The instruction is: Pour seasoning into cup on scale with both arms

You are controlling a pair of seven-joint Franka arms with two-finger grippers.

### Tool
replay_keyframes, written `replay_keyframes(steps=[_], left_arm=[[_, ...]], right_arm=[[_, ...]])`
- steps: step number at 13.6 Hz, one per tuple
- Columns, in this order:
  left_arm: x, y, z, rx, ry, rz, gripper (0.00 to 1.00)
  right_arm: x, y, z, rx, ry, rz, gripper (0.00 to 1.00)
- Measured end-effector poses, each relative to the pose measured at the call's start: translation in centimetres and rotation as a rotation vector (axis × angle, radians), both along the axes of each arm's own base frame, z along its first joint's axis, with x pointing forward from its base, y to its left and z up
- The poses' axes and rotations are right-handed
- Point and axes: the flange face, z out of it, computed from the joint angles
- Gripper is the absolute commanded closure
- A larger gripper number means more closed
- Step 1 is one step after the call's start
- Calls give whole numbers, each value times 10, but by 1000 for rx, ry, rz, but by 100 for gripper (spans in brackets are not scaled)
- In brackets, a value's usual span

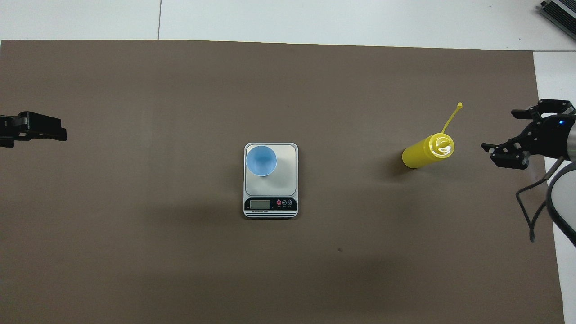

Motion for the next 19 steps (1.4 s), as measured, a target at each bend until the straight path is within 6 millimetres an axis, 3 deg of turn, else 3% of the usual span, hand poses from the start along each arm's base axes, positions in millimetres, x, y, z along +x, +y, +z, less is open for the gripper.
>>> replay_keyframes(steps=[3,5,10,14,19], left_arm=[[0,0,0,0,0,0,0],[0,0,0,0,0,0,0],[0,-1,0,0,-1,-1,0],[0,-1,0,0,0,-1,0],[-1,-2,-13,1,23,-4,0]], right_arm=[[9,33,41,62,116,-217,0],[15,46,52,103,151,-438,0],[16,100,92,-39,179,-693,0],[12,99,95,-38,257,-819,0],[-9,69,104,24,349,-885,0]])
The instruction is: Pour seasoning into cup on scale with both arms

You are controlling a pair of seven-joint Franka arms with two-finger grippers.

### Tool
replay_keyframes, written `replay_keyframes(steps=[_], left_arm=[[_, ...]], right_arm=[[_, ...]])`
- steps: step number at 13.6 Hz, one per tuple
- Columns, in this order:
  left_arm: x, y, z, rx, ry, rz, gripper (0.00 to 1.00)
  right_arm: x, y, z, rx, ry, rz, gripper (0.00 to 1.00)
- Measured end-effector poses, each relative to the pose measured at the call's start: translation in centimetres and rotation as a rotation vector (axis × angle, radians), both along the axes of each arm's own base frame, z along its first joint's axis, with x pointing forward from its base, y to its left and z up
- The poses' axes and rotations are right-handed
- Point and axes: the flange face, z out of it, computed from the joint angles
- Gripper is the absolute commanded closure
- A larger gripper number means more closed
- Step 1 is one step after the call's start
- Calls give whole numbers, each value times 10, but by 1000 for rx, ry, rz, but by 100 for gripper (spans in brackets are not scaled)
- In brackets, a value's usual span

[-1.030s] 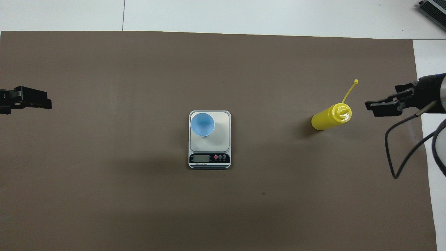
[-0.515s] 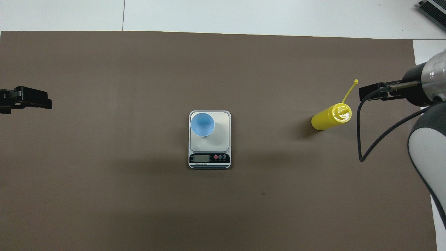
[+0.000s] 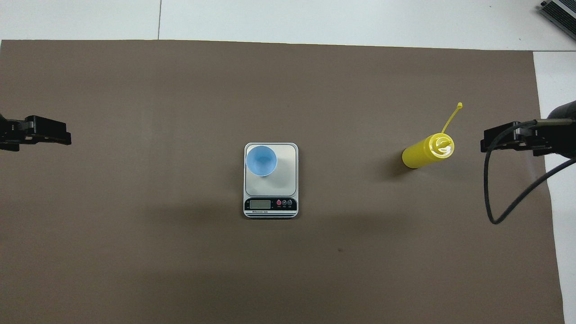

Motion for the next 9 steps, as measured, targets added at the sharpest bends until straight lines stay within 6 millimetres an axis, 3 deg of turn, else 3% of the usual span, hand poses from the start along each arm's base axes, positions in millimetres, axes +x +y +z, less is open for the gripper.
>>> replay_keyframes(steps=[3,9], left_arm=[[0,-20,-6,0,-1,-12,0],[6,-96,-33,32,-20,64,0]], right_arm=[[3,0,-5,4,-17,-1,0],[-3,3,-20,-9,-21,-12,0]])
